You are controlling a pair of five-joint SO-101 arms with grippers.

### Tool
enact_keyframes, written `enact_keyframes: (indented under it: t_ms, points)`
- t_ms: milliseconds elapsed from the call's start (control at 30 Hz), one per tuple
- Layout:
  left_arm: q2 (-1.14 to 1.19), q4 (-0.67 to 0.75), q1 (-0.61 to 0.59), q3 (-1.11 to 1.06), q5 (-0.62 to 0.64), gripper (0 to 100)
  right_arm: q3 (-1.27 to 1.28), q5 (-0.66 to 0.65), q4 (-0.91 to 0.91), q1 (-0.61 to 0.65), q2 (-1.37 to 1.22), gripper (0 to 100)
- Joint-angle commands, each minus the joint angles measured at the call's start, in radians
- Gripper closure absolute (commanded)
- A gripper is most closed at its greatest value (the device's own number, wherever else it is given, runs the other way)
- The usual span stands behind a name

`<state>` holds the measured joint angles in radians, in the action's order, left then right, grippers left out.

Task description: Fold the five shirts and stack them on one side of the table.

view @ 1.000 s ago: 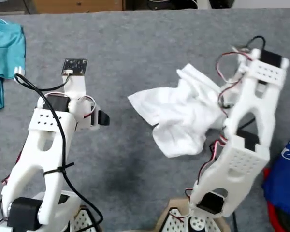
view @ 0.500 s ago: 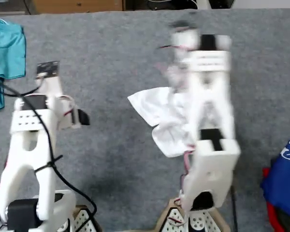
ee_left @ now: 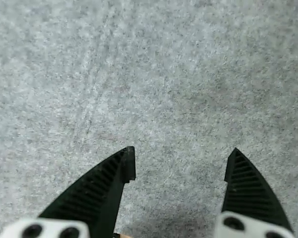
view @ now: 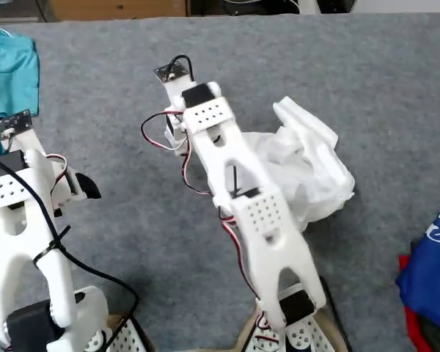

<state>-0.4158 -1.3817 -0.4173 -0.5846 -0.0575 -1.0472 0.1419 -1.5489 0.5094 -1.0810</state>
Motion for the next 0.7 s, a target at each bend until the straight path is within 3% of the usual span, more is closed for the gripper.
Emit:
enact_keyframes:
  t_ms: [0,300,667]
  points:
    - [-0.025,-0.005,-0.009,0.006,0.005,70,-0.272,0.011,-0.068,0.004,-0.096,63.7]
    - [-0.025,-0.003,-0.012,0.006,0.003,70,-0.519,0.012,-0.199,-0.021,-0.292,88.1]
    - [-0.025,-0.008,-0.014,0.006,0.003,70,-0.522,0.012,-0.235,-0.093,-0.274,79.7]
